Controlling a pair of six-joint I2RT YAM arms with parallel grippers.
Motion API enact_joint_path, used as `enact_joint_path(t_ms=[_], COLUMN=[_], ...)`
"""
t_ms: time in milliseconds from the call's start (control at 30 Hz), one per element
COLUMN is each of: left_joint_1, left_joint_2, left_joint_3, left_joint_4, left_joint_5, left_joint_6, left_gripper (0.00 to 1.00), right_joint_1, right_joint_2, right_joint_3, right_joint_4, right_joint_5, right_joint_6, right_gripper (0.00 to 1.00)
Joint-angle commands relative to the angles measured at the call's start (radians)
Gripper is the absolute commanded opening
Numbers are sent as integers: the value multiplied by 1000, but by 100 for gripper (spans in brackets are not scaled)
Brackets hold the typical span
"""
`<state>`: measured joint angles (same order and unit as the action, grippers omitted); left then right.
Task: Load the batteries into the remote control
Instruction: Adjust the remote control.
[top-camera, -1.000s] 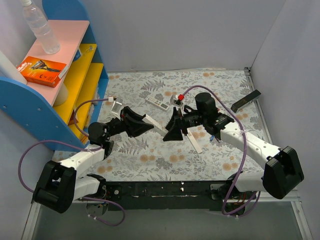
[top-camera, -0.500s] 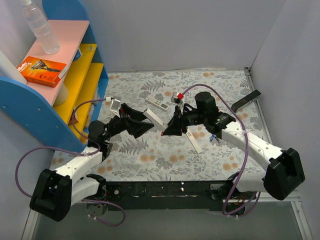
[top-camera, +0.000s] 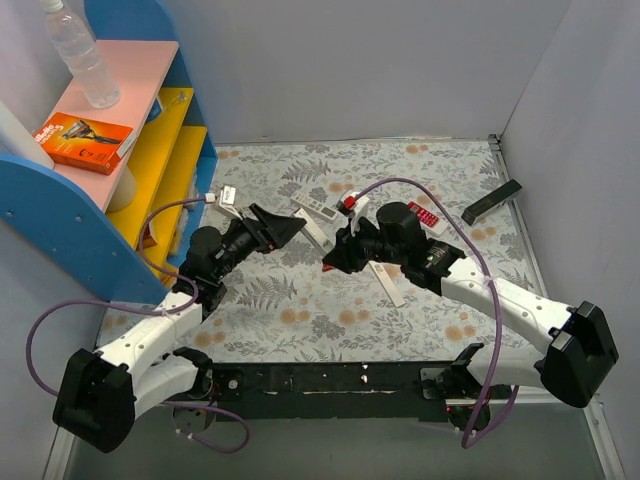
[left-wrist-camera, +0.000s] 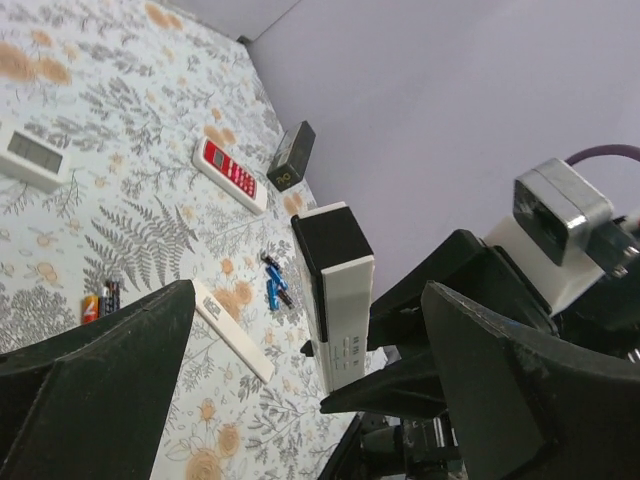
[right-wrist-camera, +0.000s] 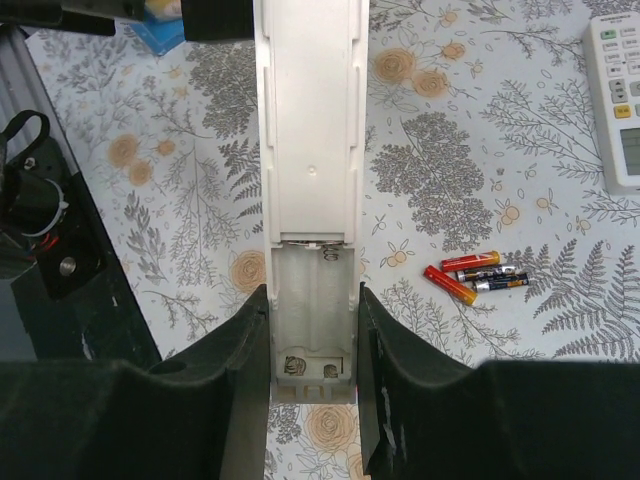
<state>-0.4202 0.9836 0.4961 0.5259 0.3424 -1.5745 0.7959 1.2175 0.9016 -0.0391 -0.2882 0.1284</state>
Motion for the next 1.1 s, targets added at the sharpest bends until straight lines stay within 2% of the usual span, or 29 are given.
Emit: enact_joint_path(t_ms=[0, 167, 300, 333, 400, 533, 567, 633, 667, 733, 767, 800, 833, 867, 967, 1067], left_joint_1=[-54, -109, -118, -120, -120, -123, -124, -124, -124, -124, -124, -124, -124, -124, -123, -109], left_joint_2=[62, 128, 129, 130, 135, 144, 144, 144, 142, 133, 129, 122, 116, 100, 58, 26], left_joint_3=[64, 110, 102, 102, 101, 96, 96, 87, 84, 73, 68, 64, 52, 44, -7, -62], left_joint_4=[-44, -73, -67, -66, -66, -70, -81, -78, -78, -76, -76, -78, -81, -86, -76, -55], left_joint_5=[-88, -114, -132, -131, -128, -125, -134, -138, -147, -158, -164, -178, -186, -198, -253, -289], left_joint_6=[-78, -93, -97, -97, -94, -96, -99, -102, -104, -104, -104, -104, -102, -99, -99, -113], left_gripper=[98, 98, 91, 86, 81, 66, 52, 39, 26, 15, 10, 1, 0, 0, 0, 0], right_joint_1=[38, 63, 69, 69, 71, 72, 72, 72, 74, 74, 72, 72, 72, 72, 63, 49], right_joint_2=[11, 30, 37, 39, 42, 43, 45, 45, 48, 57, 60, 62, 60, 59, 47, 31], right_joint_3=[11, 26, 28, 26, 22, 22, 23, 22, 26, 37, 40, 48, 51, 51, 51, 49], right_joint_4=[79, 67, 62, 61, 59, 50, 48, 42, 41, -2, -13, -22, -33, -48, -82, -137], right_joint_5=[116, 141, 153, 152, 149, 150, 150, 147, 144, 130, 129, 130, 135, 141, 161, 214], right_joint_6=[23, 19, 17, 19, 20, 19, 20, 20, 20, 20, 22, 25, 27, 30, 43, 85], right_gripper=[1, 1, 1, 1, 1, 1, 1, 1, 4, 18, 36, 44, 50, 64, 81, 84])
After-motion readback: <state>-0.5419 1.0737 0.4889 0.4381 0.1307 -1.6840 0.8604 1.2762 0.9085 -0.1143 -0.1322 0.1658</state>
